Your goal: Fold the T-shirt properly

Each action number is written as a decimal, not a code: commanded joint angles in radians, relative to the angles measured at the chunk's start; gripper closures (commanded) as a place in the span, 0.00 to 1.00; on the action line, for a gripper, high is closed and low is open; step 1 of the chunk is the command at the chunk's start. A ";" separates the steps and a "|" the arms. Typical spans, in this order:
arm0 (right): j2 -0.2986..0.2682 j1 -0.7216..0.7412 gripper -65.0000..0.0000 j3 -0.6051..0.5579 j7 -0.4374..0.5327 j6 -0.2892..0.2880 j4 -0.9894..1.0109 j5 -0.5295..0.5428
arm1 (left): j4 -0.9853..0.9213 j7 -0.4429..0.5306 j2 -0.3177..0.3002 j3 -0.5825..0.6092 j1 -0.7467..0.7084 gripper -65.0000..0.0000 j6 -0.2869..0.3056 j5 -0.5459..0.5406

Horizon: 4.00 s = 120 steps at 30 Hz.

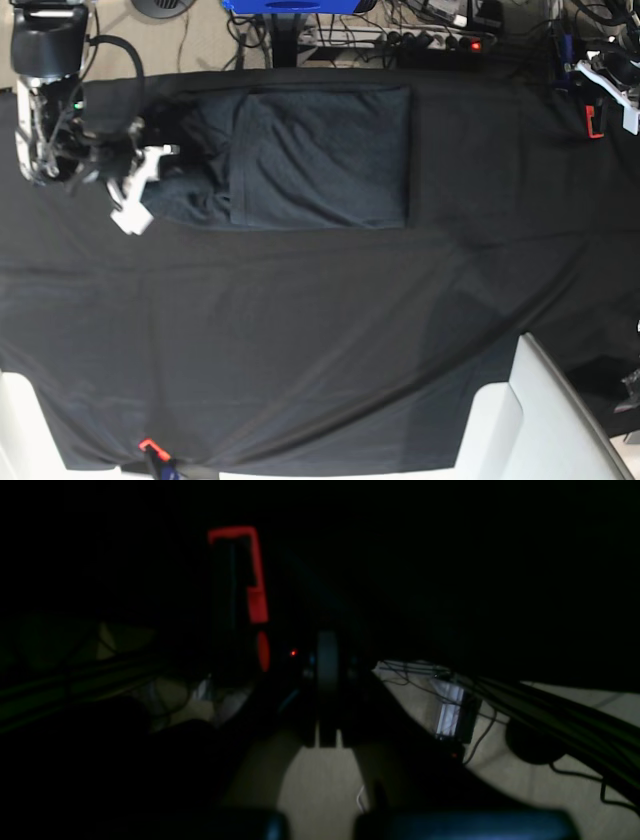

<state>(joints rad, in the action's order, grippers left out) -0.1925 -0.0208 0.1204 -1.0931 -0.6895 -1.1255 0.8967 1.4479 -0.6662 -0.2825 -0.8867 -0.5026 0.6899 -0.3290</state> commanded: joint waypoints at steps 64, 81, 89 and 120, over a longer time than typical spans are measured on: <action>0.256 0.158 1.00 -0.824 0.164 0.805 -0.173 -0.399 | -0.031 0.015 0.007 0.001 0.012 1.00 0.008 -0.008; 0.279 0.224 0.52 -1.011 0.166 0.858 -0.172 -0.400 | -0.045 0.079 0.038 0.114 0.049 1.00 0.008 0.187; 0.302 0.301 0.51 -1.178 0.156 1.002 -0.169 -0.399 | -0.043 0.079 0.038 0.113 0.068 1.00 0.008 0.196; 0.333 0.396 0.51 -1.461 0.207 0.999 -0.147 -0.396 | -0.043 0.076 0.024 0.120 0.069 1.00 0.008 0.196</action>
<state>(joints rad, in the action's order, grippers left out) 0.1223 0.3534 -1.3468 -0.9035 0.3069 -1.2606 0.5045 1.3914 -0.5980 -0.2409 -0.7612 -0.4297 0.6933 -0.1272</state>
